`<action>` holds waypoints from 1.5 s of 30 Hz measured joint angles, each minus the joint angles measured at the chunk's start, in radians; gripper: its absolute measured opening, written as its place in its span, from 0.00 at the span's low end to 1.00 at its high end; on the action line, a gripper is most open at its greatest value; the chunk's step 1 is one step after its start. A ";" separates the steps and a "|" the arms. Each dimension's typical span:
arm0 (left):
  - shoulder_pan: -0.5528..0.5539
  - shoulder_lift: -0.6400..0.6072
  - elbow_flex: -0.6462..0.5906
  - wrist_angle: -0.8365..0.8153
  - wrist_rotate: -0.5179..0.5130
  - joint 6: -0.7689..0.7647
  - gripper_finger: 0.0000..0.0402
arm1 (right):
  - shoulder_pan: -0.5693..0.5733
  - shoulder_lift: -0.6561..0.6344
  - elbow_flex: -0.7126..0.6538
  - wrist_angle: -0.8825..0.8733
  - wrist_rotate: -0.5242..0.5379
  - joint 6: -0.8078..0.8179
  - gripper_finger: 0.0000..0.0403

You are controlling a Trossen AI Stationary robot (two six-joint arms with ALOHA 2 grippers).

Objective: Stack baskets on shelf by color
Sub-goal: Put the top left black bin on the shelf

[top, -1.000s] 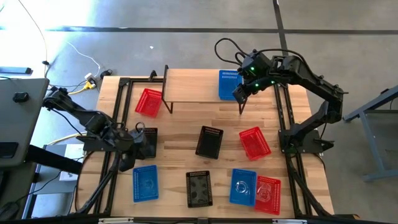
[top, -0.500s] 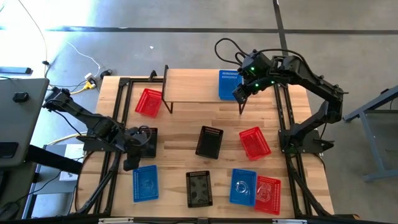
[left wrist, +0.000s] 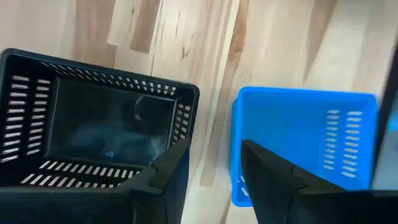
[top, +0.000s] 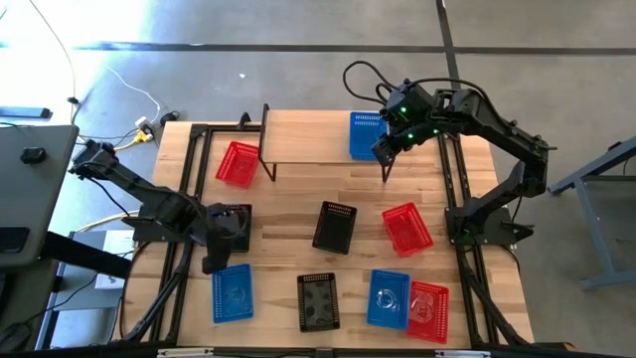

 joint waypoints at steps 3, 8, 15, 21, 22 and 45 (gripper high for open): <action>0.000 0.059 0.000 0.000 0.012 0.024 0.33 | 0.000 0.000 0.000 0.000 0.000 0.000 0.21; 0.000 0.158 0.000 0.000 0.017 0.052 0.31 | 0.000 0.000 0.000 0.000 0.000 0.000 0.21; 0.000 0.253 -0.001 0.001 0.017 0.062 0.30 | 0.000 0.000 0.000 0.000 0.000 0.000 0.21; 0.000 0.307 -0.001 0.001 0.017 0.062 0.30 | 0.000 0.000 0.000 0.000 0.000 0.000 0.21; 0.000 0.313 -0.001 0.002 0.017 0.061 0.30 | 0.000 0.000 0.000 0.000 0.000 0.000 0.21; 0.001 0.515 -0.001 0.005 0.020 0.051 0.06 | 0.000 0.000 0.000 0.000 -0.006 0.000 0.21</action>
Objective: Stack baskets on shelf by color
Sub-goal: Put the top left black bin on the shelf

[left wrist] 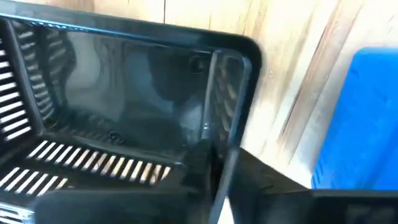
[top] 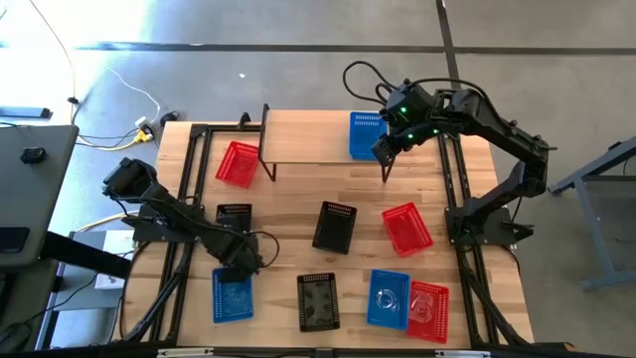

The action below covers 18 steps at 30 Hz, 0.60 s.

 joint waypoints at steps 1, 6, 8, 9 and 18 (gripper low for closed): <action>0.000 -0.006 0.000 0.000 0.000 -0.001 0.03 | 0.000 0.000 0.000 0.000 0.000 0.000 0.21; 0.002 -0.036 0.003 -0.004 0.001 -0.044 0.02 | 0.000 0.000 0.000 0.000 0.000 0.000 0.21; 0.002 -0.047 0.017 -0.011 0.003 -0.051 0.01 | 0.000 0.000 0.000 0.000 0.000 0.000 0.21; 0.002 -0.055 0.027 -0.016 0.004 -0.052 0.01 | 0.000 0.000 0.000 0.000 0.000 0.000 0.21; 0.008 -0.117 0.190 -0.104 -0.055 -0.033 0.00 | 0.000 0.000 0.000 0.003 0.000 0.007 0.21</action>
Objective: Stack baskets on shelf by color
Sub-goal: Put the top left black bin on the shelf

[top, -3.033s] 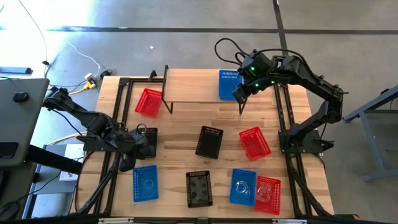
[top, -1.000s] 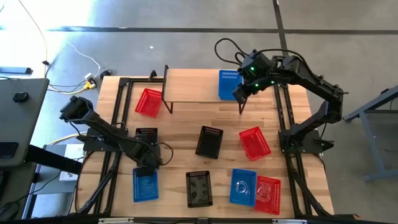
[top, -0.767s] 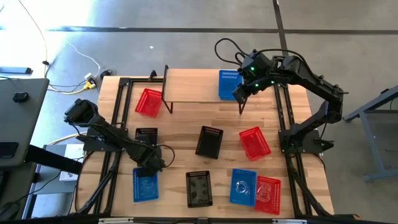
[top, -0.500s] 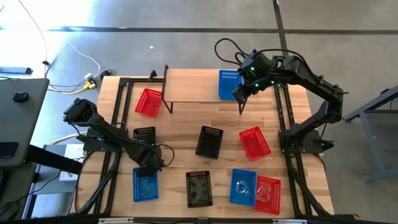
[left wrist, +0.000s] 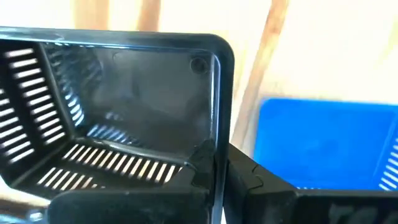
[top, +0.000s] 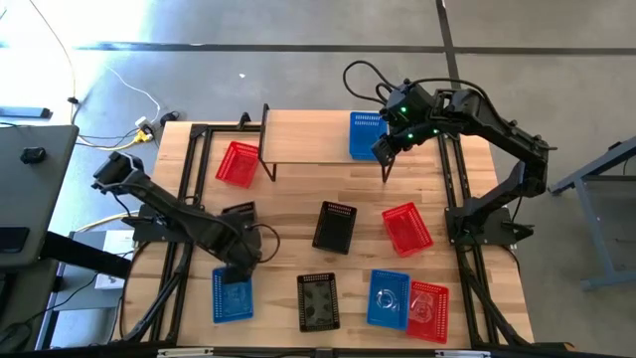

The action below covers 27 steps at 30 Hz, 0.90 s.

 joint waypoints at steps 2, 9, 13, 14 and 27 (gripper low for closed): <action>0.004 -0.006 0.047 -0.042 -0.035 0.011 0.00 | 0.000 0.000 0.000 0.000 0.000 0.000 0.21; 0.052 -0.007 0.202 -0.139 -0.118 0.115 0.00 | 0.000 0.000 0.000 0.001 0.000 0.028 0.21; 0.096 -0.007 0.277 -0.165 -0.154 0.190 0.00 | 0.000 0.000 0.000 0.001 0.000 0.055 0.21; 0.110 -0.007 0.297 -0.179 -0.166 0.210 0.00 | 0.000 0.000 0.000 0.000 0.000 0.056 0.21; 0.397 -0.006 0.485 -0.185 -0.352 0.582 0.00 | 0.000 0.000 0.000 0.000 0.009 0.075 0.21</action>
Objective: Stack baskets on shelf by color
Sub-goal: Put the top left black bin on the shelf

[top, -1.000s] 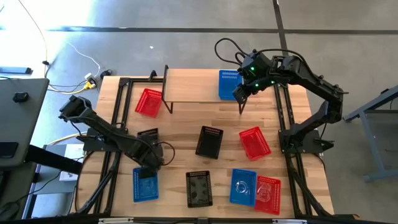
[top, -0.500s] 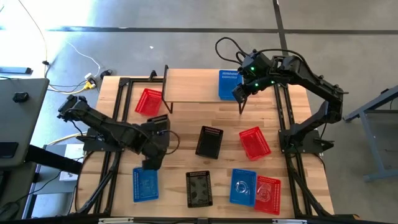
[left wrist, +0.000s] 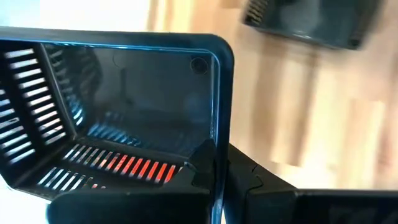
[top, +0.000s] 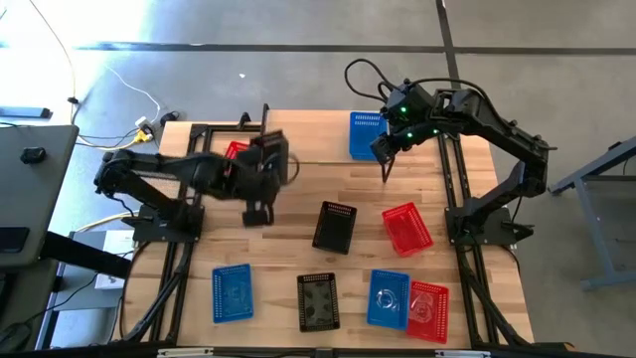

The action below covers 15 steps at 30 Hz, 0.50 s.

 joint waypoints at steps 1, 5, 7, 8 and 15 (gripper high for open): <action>0.030 0.000 0.008 0.004 -0.006 0.033 0.00 | 0.000 0.000 0.000 0.000 0.001 0.000 0.21; 0.160 0.000 0.027 0.042 -0.020 0.171 0.00 | 0.000 0.000 0.000 0.000 0.027 0.001 0.21; 0.219 0.000 0.027 0.079 -0.019 0.237 0.00 | 0.000 0.000 0.000 -0.001 0.041 0.011 0.21; 0.248 0.000 0.027 0.094 -0.019 0.273 0.00 | 0.000 0.000 0.000 -0.001 0.047 0.020 0.21; 0.397 0.035 0.027 0.156 0.075 0.432 0.00 | 0.000 0.000 0.000 -0.001 0.051 0.034 0.21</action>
